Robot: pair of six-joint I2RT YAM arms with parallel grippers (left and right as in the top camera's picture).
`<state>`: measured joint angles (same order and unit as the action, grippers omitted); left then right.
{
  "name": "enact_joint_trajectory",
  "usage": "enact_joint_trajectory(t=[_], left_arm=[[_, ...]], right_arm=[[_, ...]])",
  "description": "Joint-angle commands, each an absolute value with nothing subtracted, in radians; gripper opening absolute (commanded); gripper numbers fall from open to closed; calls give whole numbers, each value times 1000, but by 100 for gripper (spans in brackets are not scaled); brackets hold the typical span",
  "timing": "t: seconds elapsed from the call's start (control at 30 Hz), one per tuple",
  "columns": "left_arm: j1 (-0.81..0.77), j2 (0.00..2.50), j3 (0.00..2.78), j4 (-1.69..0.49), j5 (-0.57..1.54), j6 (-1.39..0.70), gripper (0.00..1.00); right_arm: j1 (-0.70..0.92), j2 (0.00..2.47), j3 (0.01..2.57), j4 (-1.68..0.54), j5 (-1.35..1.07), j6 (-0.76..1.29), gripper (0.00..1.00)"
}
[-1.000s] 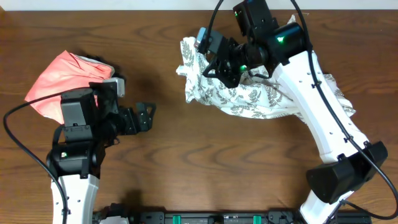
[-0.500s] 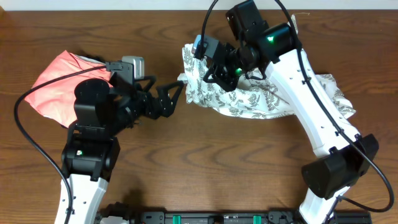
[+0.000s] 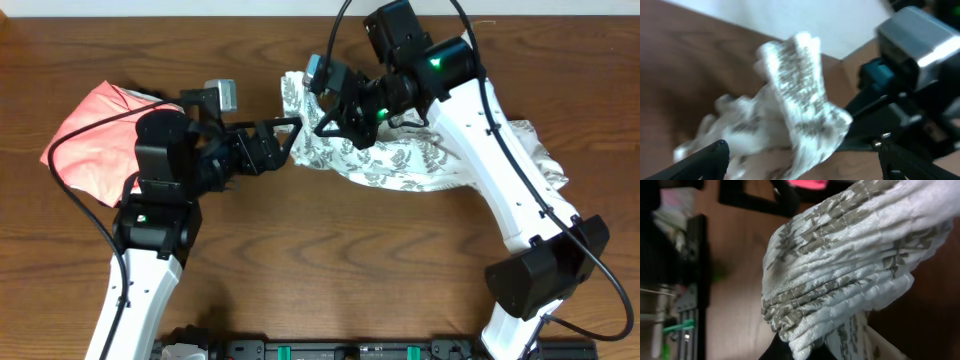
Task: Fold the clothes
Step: 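Grasp the shirt edge with the left gripper from the right gripper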
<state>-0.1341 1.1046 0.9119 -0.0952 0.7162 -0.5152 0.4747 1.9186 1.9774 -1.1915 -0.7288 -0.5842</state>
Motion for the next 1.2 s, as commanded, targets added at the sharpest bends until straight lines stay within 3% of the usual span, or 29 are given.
enact_joint_trajectory(t=[0.0, 0.37, 0.73, 0.83, 1.17], left_arm=[[-137, 1105, 933, -75, 786, -548, 96], [-137, 1117, 933, -76, 801, -548, 74], [-137, 1117, 933, -76, 799, -547, 66], [-137, 1118, 933, -76, 785, -547, 57], [-138, 1132, 933, -65, 777, -548, 47]], right_arm=[[472, 1908, 1982, -1189, -855, -582, 1], [471, 1908, 1982, -1174, -897, -600, 1], [472, 1908, 1982, -1171, -886, -600, 1], [475, 1908, 1982, -1171, -886, -600, 1], [481, 1908, 1982, -1171, -886, -600, 1]])
